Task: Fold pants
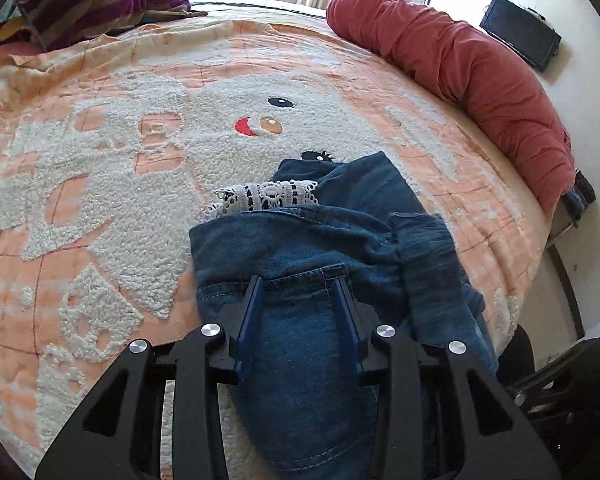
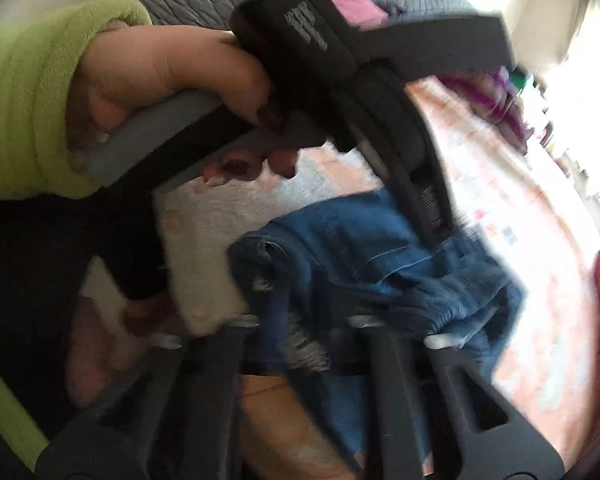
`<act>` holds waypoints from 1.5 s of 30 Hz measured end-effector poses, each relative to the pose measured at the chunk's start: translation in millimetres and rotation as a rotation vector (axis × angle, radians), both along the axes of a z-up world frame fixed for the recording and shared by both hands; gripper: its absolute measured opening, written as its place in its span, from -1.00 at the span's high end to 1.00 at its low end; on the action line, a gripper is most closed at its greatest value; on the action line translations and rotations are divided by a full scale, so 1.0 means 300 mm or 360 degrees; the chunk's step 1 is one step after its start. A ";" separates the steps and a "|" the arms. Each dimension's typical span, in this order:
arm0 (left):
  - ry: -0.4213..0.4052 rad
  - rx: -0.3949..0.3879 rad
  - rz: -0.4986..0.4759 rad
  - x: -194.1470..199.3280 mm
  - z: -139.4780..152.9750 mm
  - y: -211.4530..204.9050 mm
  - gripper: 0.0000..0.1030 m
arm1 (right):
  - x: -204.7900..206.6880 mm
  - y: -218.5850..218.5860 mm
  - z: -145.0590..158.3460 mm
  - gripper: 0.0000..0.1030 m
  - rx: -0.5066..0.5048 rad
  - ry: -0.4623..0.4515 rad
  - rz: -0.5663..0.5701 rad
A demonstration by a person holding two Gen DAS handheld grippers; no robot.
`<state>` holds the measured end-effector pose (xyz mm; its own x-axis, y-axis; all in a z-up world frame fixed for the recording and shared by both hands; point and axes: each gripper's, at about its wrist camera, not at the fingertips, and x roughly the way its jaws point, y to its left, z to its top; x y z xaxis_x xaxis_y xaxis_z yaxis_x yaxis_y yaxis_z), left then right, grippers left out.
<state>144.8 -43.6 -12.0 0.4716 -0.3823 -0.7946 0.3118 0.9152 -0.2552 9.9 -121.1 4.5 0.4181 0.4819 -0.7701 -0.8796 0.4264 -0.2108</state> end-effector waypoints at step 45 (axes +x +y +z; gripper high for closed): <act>-0.0190 0.0034 0.0131 -0.098 0.111 0.086 -0.20 | 0.131 -0.399 0.223 -0.32 0.0655 0.0060 -0.0899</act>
